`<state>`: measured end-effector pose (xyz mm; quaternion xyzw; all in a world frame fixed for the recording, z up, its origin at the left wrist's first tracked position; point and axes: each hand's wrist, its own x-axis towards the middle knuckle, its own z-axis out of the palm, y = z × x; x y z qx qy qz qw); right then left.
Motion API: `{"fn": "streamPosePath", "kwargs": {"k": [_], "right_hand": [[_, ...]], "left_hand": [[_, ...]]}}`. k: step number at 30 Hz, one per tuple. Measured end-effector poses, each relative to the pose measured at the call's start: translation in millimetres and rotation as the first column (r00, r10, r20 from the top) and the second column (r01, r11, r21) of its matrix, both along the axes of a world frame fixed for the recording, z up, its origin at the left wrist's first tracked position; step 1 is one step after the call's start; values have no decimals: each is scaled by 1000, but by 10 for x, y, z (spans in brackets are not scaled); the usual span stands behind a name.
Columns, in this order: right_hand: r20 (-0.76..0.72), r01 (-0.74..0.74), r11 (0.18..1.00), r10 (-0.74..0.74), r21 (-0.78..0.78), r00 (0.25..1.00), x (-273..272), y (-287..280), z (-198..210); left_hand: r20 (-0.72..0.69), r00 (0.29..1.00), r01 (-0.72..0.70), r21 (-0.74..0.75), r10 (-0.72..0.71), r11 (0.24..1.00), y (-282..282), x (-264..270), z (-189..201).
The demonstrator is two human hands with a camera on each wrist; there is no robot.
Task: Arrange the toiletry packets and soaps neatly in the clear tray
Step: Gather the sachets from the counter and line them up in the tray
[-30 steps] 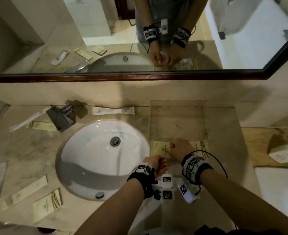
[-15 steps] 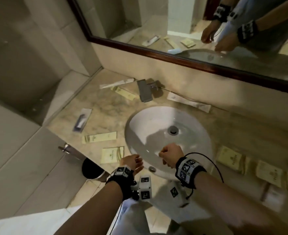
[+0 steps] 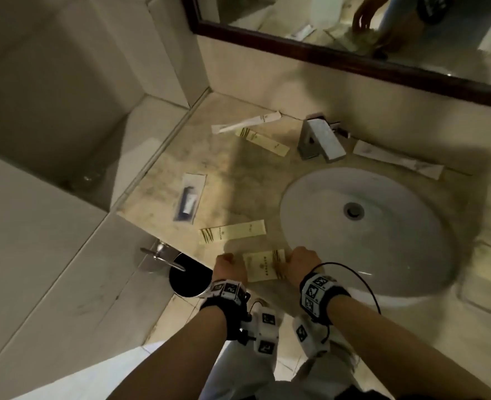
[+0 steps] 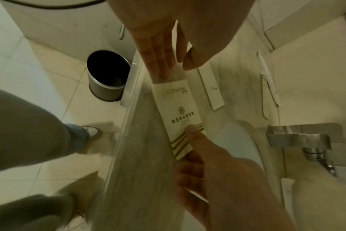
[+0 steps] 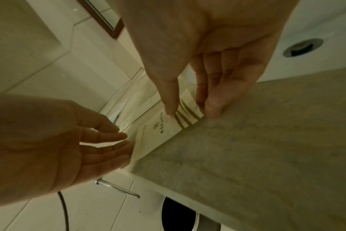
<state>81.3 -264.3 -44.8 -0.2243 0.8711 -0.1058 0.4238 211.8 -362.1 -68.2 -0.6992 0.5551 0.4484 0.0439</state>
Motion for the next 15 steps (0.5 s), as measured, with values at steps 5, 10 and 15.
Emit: {"fn": "streamPosePath", "kwargs": {"k": [5, 10, 15], "right_hand": [[-17, 33, 999, -32, 21, 999, 35, -51, -48], [13, 91, 995, -91, -28, 996, -17, 42, -177], [47, 243, 963, -239, -119, 970, -226, 379, -123]], "left_hand": [[-81, 996, -16, 98, 24, 995, -91, -69, -67], [-167, 986, 39, 221, -1, 975, -46, -76, -107], [-266, 961, 155, 298, -74, 942, 127, -342, -8]]}}
